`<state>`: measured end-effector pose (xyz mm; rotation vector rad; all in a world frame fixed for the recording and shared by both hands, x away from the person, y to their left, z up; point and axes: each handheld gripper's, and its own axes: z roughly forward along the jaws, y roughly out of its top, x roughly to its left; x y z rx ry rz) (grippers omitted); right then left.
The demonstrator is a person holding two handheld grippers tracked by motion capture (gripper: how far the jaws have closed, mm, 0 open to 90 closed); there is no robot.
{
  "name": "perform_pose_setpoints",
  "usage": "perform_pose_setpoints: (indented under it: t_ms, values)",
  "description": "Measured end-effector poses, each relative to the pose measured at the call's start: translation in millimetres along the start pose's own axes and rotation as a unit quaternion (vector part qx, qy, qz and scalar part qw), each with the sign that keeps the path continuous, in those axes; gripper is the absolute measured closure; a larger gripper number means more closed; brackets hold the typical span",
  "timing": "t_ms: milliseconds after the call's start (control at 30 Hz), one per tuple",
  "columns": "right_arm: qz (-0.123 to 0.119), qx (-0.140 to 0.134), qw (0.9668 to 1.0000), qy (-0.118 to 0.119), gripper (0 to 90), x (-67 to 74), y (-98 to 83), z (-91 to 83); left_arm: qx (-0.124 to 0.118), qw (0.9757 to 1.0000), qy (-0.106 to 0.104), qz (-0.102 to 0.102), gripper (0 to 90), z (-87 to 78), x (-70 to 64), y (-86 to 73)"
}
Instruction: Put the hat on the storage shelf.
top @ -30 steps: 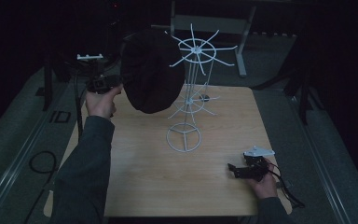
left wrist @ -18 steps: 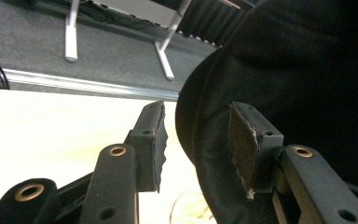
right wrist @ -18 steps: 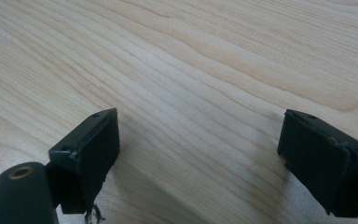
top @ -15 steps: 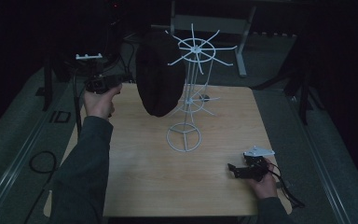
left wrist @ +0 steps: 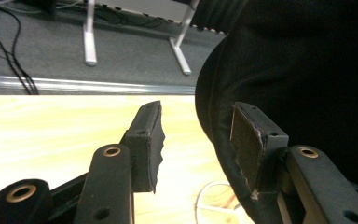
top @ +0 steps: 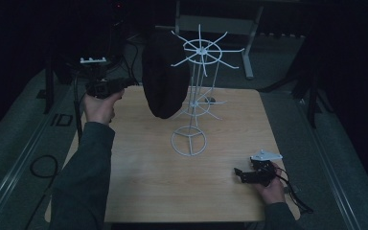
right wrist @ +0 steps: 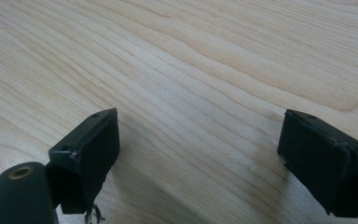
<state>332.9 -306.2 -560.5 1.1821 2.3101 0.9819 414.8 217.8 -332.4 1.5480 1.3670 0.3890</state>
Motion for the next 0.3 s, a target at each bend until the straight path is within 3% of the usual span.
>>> perform_pose_setpoints:
  t_ms: [300]
  values:
    - [0.000,0.000,1.0000,0.000,12.6,0.0,0.0,0.0,0.007,0.9984,0.030,0.047,52.7,-10.1,-6.8,-7.0]
